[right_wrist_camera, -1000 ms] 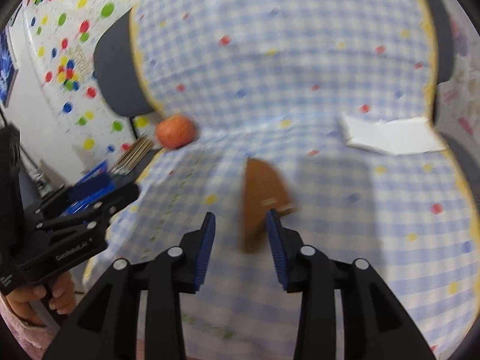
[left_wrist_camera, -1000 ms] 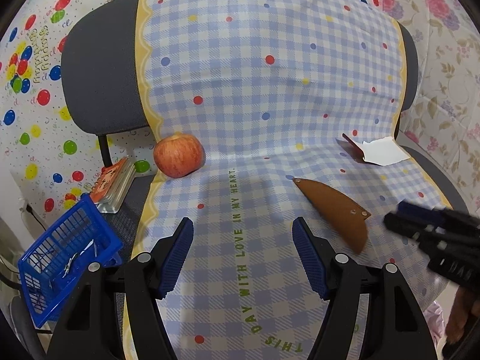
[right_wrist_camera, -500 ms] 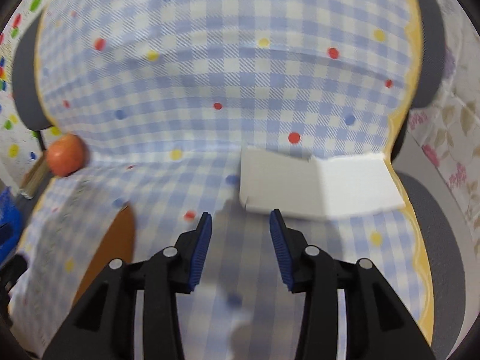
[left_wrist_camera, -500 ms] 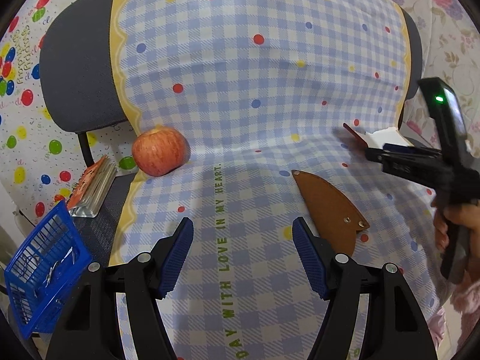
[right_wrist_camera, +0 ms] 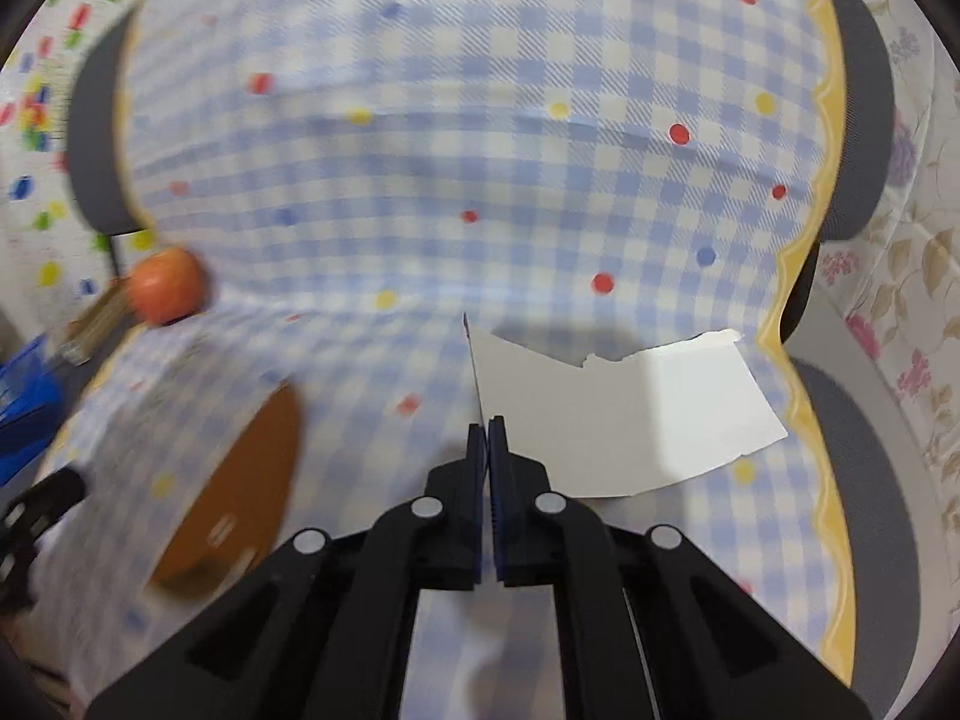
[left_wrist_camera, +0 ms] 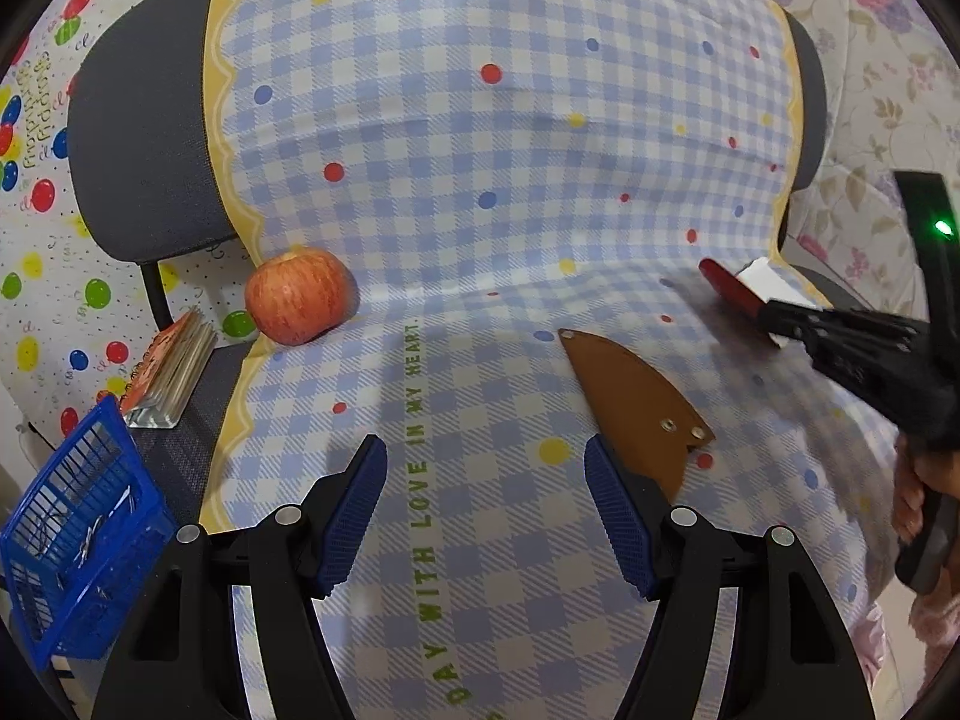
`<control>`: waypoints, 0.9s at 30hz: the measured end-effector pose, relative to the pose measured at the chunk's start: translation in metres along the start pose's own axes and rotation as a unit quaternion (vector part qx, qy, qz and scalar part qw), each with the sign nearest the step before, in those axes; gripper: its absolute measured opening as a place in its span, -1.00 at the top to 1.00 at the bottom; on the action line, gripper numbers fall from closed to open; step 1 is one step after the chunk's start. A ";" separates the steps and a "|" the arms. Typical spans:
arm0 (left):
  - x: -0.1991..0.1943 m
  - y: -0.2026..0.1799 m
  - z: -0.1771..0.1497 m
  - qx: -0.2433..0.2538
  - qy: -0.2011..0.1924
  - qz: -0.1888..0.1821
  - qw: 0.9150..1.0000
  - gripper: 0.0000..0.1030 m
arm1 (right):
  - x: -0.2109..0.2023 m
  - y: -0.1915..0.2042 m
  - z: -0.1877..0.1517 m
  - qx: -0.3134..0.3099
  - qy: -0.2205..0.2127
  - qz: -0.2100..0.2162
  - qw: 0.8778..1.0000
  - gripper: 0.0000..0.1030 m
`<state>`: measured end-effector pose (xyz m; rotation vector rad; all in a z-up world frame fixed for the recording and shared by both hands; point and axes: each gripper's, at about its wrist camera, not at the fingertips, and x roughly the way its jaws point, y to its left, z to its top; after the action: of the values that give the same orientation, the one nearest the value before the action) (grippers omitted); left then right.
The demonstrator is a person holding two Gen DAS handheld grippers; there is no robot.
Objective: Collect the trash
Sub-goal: 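Grasp the white paper sheet with the right tool, then grasp the brown triangular piece with the left tool while the right tool holds the paper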
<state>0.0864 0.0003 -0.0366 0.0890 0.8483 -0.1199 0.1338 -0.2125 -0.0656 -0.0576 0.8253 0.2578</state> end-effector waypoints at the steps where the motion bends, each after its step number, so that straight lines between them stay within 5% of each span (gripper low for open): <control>1: -0.002 -0.002 -0.002 0.002 0.001 -0.003 1.000 -0.34 | -0.010 0.003 -0.011 0.000 0.001 0.017 1.000 0.95; 14: -0.010 -0.050 -0.018 0.062 0.005 -0.036 0.997 -0.34 | -0.075 0.022 -0.089 0.001 0.016 0.054 0.998 0.91; 16: -0.003 -0.055 -0.017 0.067 0.007 -0.039 0.997 -0.34 | -0.077 0.020 -0.091 0.003 0.019 0.055 0.998 0.84; 18: 0.007 -0.057 -0.017 0.071 0.019 -0.035 0.997 -0.33 | -0.081 0.017 -0.093 0.012 0.016 0.060 0.998 0.51; 20: 0.015 -0.057 -0.016 0.069 0.027 -0.033 0.997 -0.24 | -0.090 0.013 -0.095 0.025 0.003 0.065 0.998 0.29; 27: 0.031 -0.055 -0.010 0.059 0.033 -0.039 0.997 0.24 | -0.116 0.000 -0.098 0.046 -0.028 0.040 0.998 0.29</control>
<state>0.0916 -0.0550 -0.0682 0.1712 0.9111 -0.2412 -0.0124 -0.2515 -0.0472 0.0692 0.7835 0.2951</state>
